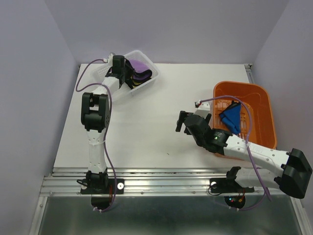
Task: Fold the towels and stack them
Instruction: Neatly place the folded towel into the bin
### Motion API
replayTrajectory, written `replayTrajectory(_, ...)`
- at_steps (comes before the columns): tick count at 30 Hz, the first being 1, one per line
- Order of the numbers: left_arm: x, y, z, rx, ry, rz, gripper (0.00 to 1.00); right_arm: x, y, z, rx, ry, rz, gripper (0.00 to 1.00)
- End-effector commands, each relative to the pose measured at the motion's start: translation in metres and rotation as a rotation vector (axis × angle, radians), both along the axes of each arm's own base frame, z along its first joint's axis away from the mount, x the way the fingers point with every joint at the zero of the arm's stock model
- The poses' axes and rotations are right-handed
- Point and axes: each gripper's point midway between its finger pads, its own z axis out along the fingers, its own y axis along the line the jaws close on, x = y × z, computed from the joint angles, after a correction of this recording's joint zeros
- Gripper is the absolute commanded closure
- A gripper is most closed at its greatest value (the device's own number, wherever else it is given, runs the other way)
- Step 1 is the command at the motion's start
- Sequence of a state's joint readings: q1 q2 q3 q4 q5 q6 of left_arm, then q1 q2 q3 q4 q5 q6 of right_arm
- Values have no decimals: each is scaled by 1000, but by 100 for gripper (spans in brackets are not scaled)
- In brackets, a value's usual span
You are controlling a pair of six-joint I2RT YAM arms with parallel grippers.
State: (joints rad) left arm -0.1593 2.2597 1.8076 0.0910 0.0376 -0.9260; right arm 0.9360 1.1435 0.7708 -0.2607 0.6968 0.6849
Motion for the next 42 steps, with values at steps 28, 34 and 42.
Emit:
replayTrajectory(28, -28, 42, 44, 223, 81, 48, 1, 4, 6, 12, 61, -35, -5, 0)
replayTrajectory(34, -29, 42, 46, 266, 112, 4, 1, 5, 7, 11, 53, -32, -6, 0)
replayTrajectory(42, -4, 31, 69, 340, 25, -101, 1, 7, 7, 9, 39, -33, -11, 0)
